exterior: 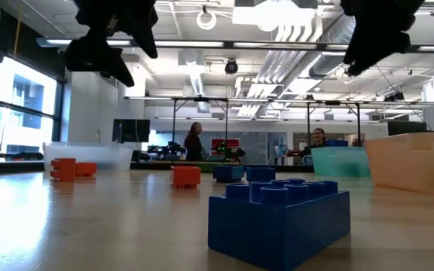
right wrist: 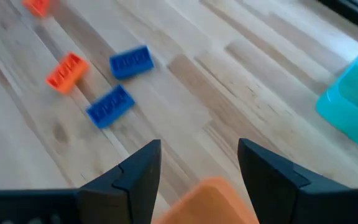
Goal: Sort & place blocks by color
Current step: Put the blue game piece into the transparent bin
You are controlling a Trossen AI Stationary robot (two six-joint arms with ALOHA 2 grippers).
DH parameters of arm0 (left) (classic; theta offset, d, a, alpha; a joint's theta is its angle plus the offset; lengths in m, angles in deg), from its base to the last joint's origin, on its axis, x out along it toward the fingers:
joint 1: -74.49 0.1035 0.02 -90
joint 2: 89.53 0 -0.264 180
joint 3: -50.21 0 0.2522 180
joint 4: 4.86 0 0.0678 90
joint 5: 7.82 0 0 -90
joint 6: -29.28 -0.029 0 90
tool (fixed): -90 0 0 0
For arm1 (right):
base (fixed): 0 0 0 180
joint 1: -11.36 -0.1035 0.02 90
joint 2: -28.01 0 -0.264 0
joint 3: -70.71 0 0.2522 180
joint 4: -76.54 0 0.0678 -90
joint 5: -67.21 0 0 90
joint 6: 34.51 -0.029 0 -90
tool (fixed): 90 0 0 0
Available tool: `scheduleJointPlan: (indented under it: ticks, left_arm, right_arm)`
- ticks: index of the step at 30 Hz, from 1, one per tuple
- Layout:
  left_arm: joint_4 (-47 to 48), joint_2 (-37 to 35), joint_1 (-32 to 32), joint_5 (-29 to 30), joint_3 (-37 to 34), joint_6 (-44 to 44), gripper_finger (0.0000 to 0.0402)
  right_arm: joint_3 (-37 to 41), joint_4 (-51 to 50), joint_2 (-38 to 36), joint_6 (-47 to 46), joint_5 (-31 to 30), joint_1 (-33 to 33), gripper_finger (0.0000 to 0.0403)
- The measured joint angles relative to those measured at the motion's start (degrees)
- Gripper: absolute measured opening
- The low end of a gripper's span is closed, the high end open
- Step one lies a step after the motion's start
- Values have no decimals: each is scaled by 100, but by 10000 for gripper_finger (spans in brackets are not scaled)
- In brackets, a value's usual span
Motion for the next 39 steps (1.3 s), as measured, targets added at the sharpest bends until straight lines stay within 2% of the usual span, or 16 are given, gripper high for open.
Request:
scheduleJointPlan:
  ticks: [4, 11, 16, 21, 26, 30, 33, 39]
  left_arm:
    - [112, 3, -102, 3, 267, -343, 255]
    - [788, 3, -116, 130, 893, -1174, 255]
    - [1546, 0, -85, 686, 1373, -1860, 255]
    - [1936, -4, 6, 1382, 1566, -2299, 255]
    - [2235, -4, 156, 1327, 1569, -2508, 255]
    - [2573, -4, 275, 1143, 1569, -2509, 255]
    - [2869, -24, 368, 1059, 1569, -2552, 255]
    - [2979, -61, 583, 1288, 1571, -2638, 255]
  right_arm:
    - [-128, 101, 0, -101, 60, 0, 199]
    - [-151, 149, 0, -902, 196, 0, 199]
    - [-151, 534, 0, -1157, 204, 0, 199]
    - [-151, 1534, 13, -1071, 133, 0, 199]
    - [-151, 2717, 15, -494, -56, 0, 199]
    - [-151, 3713, 15, 324, -317, 41, 199]
    - [-151, 4409, 15, 852, -289, 240, 199]
    - [-151, 5234, 15, 1823, 363, 857, 199]
